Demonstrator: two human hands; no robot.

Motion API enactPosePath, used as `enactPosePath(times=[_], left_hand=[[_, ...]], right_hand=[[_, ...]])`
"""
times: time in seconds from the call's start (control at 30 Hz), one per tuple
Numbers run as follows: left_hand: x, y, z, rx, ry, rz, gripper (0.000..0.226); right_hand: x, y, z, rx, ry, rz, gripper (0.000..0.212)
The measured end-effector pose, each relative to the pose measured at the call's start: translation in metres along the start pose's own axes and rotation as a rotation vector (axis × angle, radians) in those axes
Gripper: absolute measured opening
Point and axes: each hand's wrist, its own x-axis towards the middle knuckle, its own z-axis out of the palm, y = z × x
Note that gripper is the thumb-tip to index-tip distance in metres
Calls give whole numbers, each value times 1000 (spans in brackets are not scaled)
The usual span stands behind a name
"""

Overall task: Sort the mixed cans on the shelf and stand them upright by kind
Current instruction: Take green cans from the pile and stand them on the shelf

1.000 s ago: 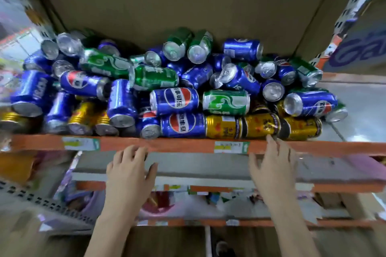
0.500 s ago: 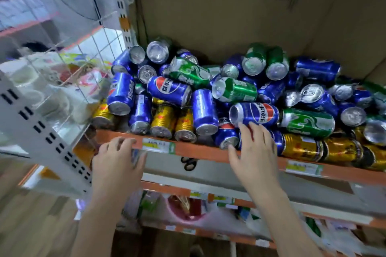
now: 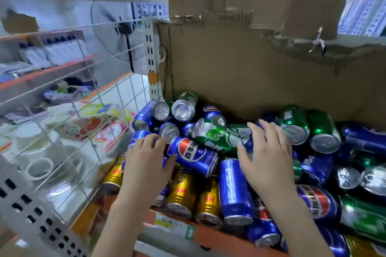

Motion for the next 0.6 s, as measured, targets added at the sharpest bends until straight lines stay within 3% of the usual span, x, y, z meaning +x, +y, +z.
enactPosePath(times=[0.23, 0.37, 0.5, 0.6], left_hand=[[-7, -47, 1, 66, -8, -119, 47], [-1, -65, -2, 65, -42, -146, 45], [14, -68, 1, 48, -37, -126, 35], [30, -62, 4, 26, -58, -63, 42]], right_hand=[[28, -41, 34, 89, -161, -203, 52], [37, -51, 46, 14, -328, -306, 70], [49, -48, 52, -27, -543, -236, 91], [55, -44, 51, 95, -539, -211, 96]])
